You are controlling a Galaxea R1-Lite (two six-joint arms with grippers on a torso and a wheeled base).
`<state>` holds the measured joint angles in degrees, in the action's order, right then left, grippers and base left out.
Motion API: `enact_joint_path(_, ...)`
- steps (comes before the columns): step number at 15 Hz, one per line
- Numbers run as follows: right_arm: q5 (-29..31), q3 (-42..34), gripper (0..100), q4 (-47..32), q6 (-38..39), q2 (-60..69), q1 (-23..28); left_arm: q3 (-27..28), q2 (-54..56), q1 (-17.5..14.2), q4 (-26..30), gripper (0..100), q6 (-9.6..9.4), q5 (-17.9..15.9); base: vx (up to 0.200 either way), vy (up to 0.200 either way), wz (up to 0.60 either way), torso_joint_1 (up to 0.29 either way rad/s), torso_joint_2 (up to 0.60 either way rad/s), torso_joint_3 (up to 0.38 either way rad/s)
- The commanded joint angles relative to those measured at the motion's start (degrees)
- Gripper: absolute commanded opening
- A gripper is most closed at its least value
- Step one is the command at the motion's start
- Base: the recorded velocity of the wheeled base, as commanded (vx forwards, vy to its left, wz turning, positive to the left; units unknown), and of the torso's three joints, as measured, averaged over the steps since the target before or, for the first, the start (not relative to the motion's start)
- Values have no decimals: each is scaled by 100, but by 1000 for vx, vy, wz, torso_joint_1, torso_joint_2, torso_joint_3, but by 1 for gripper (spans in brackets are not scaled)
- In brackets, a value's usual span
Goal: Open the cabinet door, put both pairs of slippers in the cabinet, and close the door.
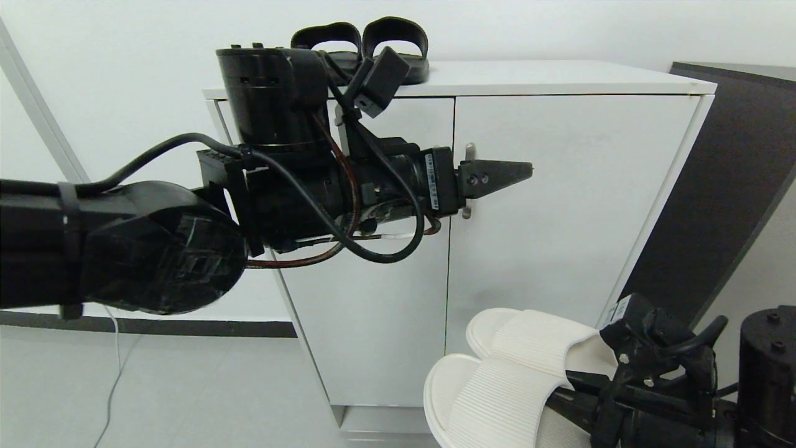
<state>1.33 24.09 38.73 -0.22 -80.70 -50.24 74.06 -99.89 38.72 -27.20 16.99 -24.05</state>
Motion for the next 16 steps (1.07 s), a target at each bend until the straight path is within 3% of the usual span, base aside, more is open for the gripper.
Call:
enact_joint_path(1,-1,-1,0,3,-13,2,-4,223,-285,13,21,100,6,217,0,0,0,0,0,0)
enact_joint_path(7,-1,-1,0,3,-4,-25,5,443,-470,127,57,100,-12,1104,0,0,0,0,0,0)
enact_joint_path(16,17,8,0,3,-13,-33,5,1093,-1112,92,74,100,-12,1175,0,0,0,0,0,0)
